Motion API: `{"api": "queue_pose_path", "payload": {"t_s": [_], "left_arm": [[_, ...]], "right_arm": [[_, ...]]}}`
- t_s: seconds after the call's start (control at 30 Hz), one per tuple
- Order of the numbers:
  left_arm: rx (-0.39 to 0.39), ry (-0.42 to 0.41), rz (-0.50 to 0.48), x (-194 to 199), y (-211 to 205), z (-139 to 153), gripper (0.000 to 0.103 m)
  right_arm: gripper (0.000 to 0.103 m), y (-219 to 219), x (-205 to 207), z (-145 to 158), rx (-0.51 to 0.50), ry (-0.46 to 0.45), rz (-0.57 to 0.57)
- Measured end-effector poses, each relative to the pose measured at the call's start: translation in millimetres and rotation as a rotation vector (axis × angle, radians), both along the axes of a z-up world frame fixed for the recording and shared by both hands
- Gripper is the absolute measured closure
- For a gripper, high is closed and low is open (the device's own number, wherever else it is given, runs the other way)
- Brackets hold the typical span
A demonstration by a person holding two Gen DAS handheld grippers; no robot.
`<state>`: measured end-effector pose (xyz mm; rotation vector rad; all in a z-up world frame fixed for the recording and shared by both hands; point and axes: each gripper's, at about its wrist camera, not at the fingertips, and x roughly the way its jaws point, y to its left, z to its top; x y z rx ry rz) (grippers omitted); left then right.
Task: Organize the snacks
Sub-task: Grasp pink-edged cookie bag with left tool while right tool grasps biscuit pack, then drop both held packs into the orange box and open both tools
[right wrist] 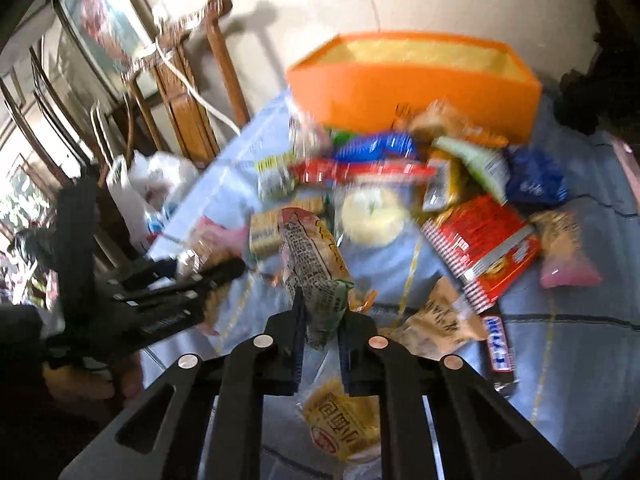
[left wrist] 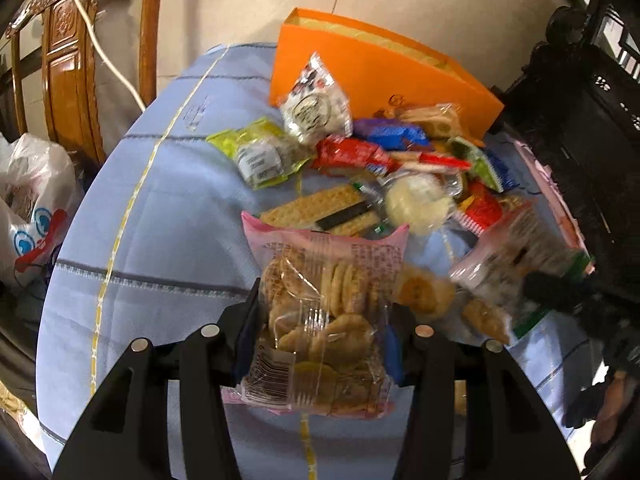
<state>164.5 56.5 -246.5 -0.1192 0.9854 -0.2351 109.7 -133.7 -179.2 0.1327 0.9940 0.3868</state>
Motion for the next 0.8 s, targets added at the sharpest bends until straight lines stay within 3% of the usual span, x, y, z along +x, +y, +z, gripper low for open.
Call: {"api": "queue_pose_path", "payload": {"t_s": [0.23, 0.4, 0.57, 0.8], "left_arm": [[-0.03, -0.071, -0.023, 6.3, -12.7, 37.2, 0.054], [-0.052, -0.127, -0.033, 29.6, -22.8, 79.5, 0.054], [-0.022, -0.235, -0.053, 72.8, -45.5, 133.9, 0.054], [0.068, -0.326, -0.04, 154.8, -80.8, 195.8, 0.054]], "right_arm": [[0.089, -26.8, -4.9, 59.8, 0.036, -0.117, -0.047], [0.089, -47.9, 7.5, 101.5, 0.044, -0.201, -0.087], [0.089, -76.2, 48.1, 145.7, 0.042, -0.269, -0.136], [0.089, -92.9, 134.0, 202.5, -0.004, -0.353, -0.154]]}}
